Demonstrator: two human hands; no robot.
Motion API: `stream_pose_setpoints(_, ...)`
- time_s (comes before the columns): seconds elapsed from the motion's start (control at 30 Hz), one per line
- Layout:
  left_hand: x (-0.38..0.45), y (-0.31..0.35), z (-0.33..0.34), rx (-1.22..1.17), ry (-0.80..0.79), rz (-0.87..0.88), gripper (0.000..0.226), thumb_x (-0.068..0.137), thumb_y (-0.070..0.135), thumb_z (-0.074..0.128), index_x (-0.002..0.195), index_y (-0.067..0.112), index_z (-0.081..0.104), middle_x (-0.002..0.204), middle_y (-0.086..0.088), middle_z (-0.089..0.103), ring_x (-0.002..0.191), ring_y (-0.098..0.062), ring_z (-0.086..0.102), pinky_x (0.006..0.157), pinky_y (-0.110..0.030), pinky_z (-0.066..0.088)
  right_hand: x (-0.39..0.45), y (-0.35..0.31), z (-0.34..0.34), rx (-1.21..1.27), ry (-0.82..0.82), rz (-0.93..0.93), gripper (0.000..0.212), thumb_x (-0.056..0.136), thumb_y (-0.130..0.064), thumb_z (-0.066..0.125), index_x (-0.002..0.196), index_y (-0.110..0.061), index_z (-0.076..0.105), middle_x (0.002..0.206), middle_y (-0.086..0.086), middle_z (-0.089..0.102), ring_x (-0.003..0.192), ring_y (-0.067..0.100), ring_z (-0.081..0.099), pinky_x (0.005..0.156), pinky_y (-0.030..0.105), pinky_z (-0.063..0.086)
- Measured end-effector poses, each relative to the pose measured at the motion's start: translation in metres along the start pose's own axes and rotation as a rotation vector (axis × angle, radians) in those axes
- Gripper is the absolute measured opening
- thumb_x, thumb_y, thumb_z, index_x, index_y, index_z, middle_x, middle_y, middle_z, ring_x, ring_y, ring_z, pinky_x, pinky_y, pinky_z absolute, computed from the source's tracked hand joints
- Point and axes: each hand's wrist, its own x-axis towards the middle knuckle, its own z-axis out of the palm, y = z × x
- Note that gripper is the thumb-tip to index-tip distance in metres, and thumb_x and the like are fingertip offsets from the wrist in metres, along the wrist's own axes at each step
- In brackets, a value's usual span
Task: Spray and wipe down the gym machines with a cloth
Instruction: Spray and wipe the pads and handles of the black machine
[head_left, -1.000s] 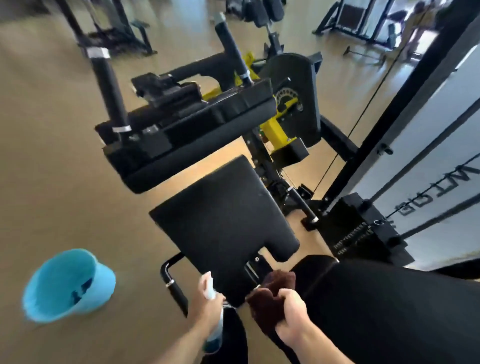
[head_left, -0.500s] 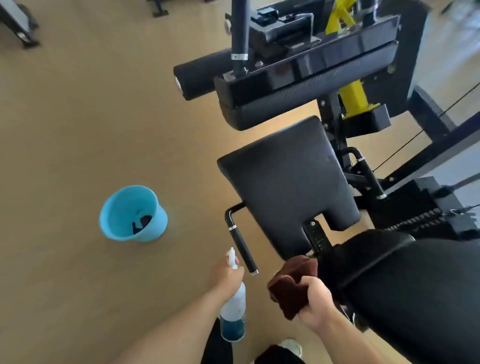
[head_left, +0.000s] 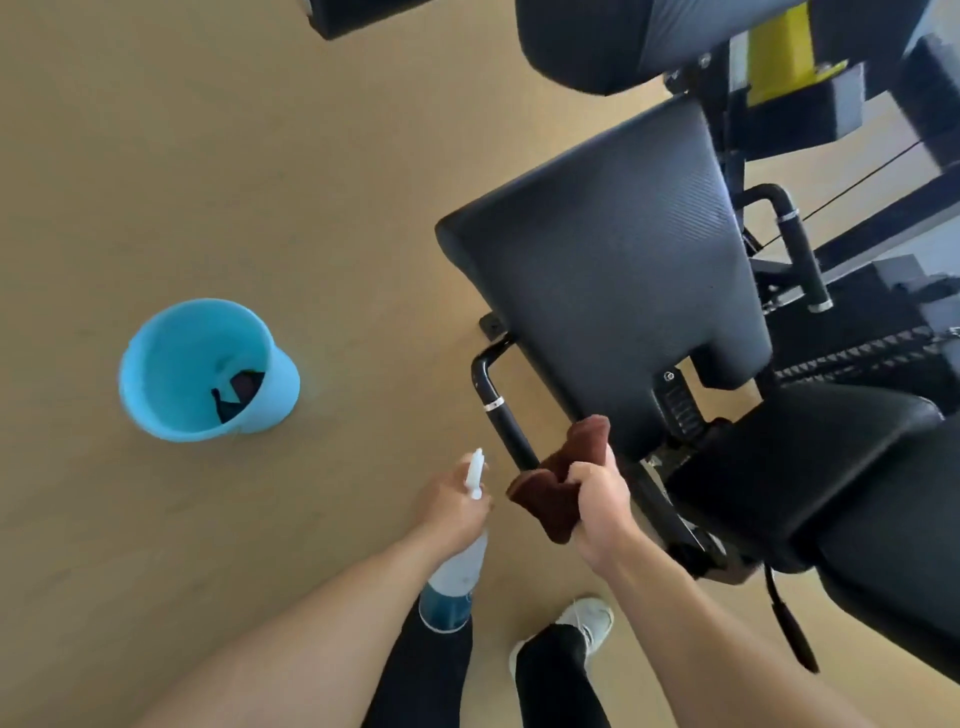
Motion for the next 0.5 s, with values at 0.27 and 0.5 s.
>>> stream_pose_setpoints(0.27, 0.060, -0.018, -0.028, 0.020, 0.256, 0.068, 0.049, 0.090, 0.023, 0.056, 0.138, 0.034, 0.055, 0.131, 0.013, 0.064, 0.114, -0.024, 0.063, 0.091, -0.034, 0.050, 0.110, 0.020, 0.083, -0.912, -0.029, -0.396, 0.066, 0.093, -0.046, 0.066, 0.149, -0.036, 0.033, 0.139, -0.002, 0.057, 0.126, 0.026, 0.056, 0.105, 0.050, 0.048)
stream_pose_setpoints(0.5, 0.092, 0.020, -0.045, 0.186, 0.323, 0.358, 0.072, 0.091, 0.019, 0.056, 0.155, 0.042, 0.035, 0.151, 0.015, 0.050, 0.132, -0.016, 0.053, 0.106, -0.029, 0.040, 0.136, 0.027, 0.090, -0.887, 0.117, -0.562, 0.027, 0.084, -0.055, 0.059, 0.103, -0.038, 0.052, 0.080, -0.015, 0.067, 0.072, 0.016, 0.069, 0.075, 0.038, 0.059)
